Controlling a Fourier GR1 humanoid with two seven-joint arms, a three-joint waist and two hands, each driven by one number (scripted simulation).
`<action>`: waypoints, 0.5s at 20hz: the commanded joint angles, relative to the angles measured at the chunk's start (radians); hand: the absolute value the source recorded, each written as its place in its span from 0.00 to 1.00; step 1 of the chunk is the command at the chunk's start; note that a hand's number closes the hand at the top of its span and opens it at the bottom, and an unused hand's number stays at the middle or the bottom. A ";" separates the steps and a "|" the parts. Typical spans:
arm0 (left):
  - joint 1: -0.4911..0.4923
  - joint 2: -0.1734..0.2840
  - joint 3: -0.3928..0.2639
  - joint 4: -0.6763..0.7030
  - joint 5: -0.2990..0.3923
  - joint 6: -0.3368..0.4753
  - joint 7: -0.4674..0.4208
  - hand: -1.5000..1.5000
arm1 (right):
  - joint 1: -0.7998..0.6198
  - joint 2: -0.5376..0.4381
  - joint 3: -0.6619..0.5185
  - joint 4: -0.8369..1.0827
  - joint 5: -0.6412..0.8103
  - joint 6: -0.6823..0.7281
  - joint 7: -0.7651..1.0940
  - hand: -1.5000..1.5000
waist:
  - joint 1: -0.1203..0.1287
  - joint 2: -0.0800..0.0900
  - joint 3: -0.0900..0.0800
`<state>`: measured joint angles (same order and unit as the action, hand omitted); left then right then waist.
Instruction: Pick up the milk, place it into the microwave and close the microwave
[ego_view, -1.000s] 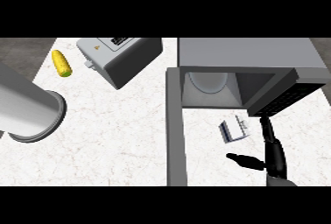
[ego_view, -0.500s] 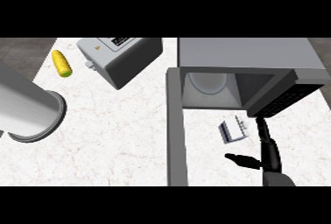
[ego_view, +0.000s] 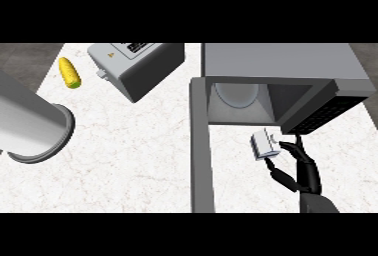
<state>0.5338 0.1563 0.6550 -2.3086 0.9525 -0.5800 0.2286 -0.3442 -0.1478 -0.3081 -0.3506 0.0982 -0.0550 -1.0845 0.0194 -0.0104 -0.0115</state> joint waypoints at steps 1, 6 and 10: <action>-0.018 0.014 0.011 0.021 0.035 -0.026 -0.002 0.00 | -0.086 -0.012 0.008 0.108 0.023 0.025 -0.006 1.00 | 0.019 0.020 0.015; 0.081 -0.050 0.024 -0.088 0.069 -0.050 0.015 0.00 | -0.088 0.051 0.006 0.111 0.027 -0.052 -0.068 1.00 | 0.024 0.016 0.015; 0.038 0.013 0.033 -0.038 0.106 -0.021 0.033 0.00 | -0.163 0.052 -0.008 0.118 0.006 0.032 -0.045 1.00 | 0.023 0.020 0.016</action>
<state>0.5655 0.1539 0.6798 -2.3167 1.0105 -0.6064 0.2440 -0.4155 -0.1098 -0.3054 -0.2742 0.1110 -0.0394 -1.1184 0.0265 -0.0031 -0.0042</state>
